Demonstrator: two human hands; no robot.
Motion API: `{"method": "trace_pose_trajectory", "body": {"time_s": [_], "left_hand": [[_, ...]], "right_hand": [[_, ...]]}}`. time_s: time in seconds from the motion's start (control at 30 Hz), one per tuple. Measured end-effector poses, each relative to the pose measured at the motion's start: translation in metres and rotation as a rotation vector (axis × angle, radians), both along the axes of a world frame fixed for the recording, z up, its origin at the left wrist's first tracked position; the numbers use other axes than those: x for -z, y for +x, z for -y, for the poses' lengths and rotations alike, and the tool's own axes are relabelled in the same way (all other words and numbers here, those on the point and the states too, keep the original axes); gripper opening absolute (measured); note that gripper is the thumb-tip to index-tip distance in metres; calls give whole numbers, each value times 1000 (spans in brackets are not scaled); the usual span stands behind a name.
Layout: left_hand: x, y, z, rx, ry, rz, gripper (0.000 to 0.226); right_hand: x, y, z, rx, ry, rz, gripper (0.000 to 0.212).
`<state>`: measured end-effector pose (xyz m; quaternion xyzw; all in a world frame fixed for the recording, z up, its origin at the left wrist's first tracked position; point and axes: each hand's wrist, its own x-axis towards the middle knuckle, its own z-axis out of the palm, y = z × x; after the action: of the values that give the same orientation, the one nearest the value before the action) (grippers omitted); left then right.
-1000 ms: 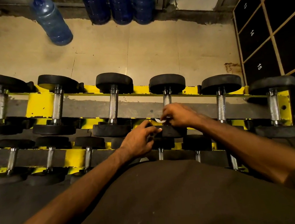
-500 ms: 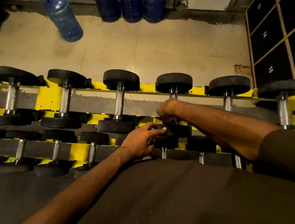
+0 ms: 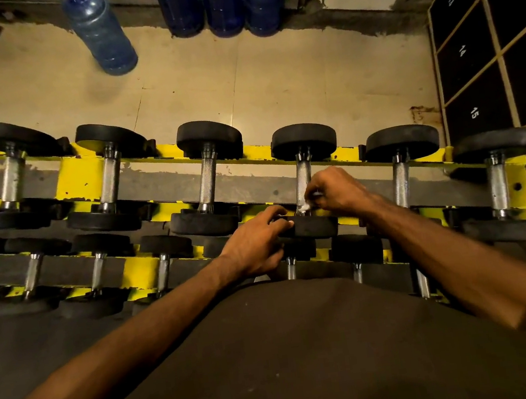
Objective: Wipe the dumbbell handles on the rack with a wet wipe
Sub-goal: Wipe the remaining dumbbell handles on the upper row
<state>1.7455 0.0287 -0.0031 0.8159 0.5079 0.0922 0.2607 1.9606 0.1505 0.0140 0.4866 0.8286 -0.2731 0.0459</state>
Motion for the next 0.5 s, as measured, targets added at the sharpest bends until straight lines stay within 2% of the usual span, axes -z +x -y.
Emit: {"method": "trace_pose_trajectory", "body": {"time_s": [0.1,0.17,0.27,0.33,0.43,0.5], "left_hand": [[2,2,-1,19,-2,3,66],[2,2,-1,44,18,-24,71],[2,1,-2,63,54,-37,69],[3,1,-4,60,67,-21,65],[3,2,-6,51,69,-2,61],[3,2,-6,51,71,9,58]], "right_hand": [[11,4,4,310,124,-200,15],[13,3,15,465,95,-319,12],[9,6,28,322,-93,-258,11],[7,6,25,283,-135,-247,13],[9,-4,12,432,77,-315,14],[6,-10,6,407,115,-310,15]]}}
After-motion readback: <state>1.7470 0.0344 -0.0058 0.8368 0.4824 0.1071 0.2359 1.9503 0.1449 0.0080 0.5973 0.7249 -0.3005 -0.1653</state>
